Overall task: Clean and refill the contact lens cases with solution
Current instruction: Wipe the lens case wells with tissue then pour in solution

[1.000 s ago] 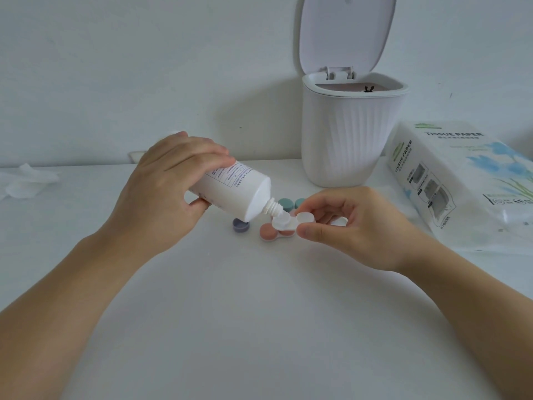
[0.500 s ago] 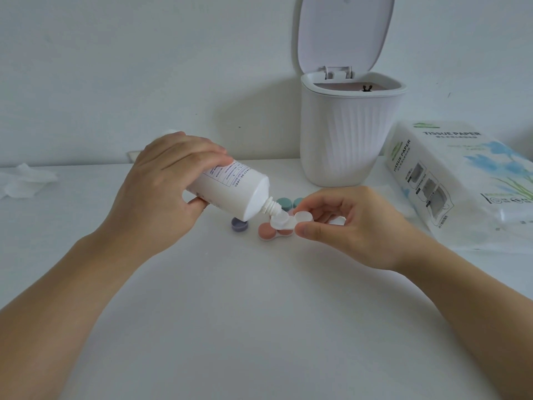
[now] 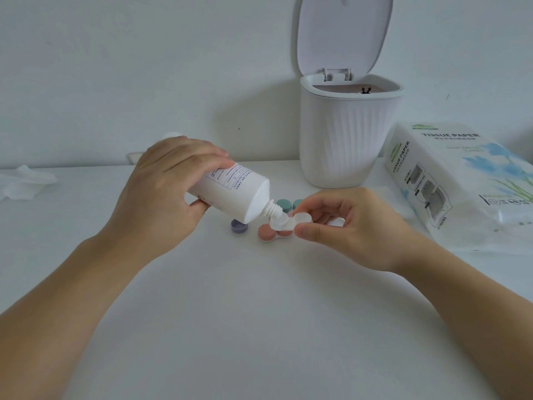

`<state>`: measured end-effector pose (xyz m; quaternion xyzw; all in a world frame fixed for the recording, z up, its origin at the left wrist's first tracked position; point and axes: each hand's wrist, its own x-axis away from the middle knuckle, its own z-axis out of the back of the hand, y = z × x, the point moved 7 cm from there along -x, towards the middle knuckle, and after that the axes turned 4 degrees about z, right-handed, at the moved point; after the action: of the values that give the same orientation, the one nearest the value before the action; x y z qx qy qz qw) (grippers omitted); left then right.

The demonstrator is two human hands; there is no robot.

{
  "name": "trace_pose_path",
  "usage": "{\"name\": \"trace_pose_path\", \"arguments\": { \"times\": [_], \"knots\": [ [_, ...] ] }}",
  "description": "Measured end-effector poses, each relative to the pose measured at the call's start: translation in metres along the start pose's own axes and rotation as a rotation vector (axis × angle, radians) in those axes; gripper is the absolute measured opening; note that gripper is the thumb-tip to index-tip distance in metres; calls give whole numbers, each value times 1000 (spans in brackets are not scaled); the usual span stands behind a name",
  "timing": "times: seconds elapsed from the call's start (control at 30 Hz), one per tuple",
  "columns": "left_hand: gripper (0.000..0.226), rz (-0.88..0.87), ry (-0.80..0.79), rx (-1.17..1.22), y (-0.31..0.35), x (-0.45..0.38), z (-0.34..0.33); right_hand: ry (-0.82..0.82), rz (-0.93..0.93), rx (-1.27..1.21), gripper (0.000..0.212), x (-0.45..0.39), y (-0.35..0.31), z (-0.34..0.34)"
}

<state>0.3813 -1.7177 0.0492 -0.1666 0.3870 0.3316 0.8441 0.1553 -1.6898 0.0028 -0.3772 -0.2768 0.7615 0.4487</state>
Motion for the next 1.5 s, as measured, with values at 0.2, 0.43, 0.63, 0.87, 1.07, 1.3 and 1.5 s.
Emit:
{"name": "trace_pose_path", "arguments": {
  "times": [0.2,0.43,0.63,0.87,1.07,1.3,1.5],
  "knots": [
    [49,7,10,1,-3,1,1,6,4,-16,29,-1,-1,1],
    [48,10,21,-1,-2,1,1,11,5,-19,31,-1,0,1],
    [43,-4,32,0,-2,1,0,3,17,-17,29,-1,1,0],
    [51,23,24,9,-3,1,-1,19,32,-32,23,-1,1,2],
    [60,152,-35,94,-11,6,-3,45,50,-62,19,-1,3,6],
    [73,363,-77,240,-29,15,-4,22,32,1,17,-2,3,8],
    [75,430,-78,320,-35,20,-5,-108,8,63,26,0,7,-2]
  ]
}}
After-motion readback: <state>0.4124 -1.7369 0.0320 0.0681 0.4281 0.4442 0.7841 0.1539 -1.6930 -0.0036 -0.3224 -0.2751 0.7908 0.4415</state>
